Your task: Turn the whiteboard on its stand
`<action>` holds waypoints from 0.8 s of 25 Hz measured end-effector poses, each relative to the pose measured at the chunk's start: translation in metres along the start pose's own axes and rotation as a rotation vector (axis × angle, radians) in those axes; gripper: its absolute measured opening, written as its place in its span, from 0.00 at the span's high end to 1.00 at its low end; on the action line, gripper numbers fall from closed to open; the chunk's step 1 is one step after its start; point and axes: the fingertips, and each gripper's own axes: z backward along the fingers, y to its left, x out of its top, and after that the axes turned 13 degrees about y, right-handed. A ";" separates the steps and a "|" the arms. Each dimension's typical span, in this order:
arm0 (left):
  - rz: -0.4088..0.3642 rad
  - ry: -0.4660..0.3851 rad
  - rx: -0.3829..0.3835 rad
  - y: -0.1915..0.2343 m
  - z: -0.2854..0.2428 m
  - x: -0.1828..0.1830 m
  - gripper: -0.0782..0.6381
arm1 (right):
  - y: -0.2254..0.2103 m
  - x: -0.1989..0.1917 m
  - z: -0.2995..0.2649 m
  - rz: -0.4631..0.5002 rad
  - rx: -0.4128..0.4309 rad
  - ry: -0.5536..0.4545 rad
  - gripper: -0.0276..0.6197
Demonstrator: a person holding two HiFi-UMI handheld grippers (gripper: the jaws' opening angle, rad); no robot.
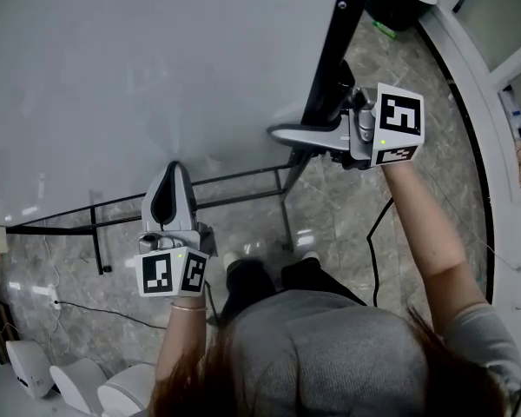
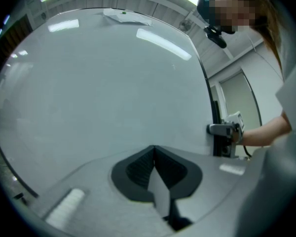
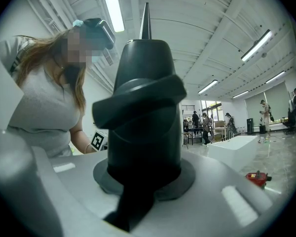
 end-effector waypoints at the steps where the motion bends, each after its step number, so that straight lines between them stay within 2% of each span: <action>1: 0.001 -0.001 0.003 0.000 0.000 0.000 0.89 | 0.000 0.000 0.000 0.000 0.001 0.000 0.83; 11: 0.028 -0.007 0.027 0.000 0.000 -0.001 0.89 | 0.000 0.000 0.000 0.003 0.005 0.009 0.83; 20: 0.032 -0.006 0.013 -0.001 -0.001 -0.006 0.89 | -0.001 -0.004 0.000 -0.003 0.008 0.017 0.83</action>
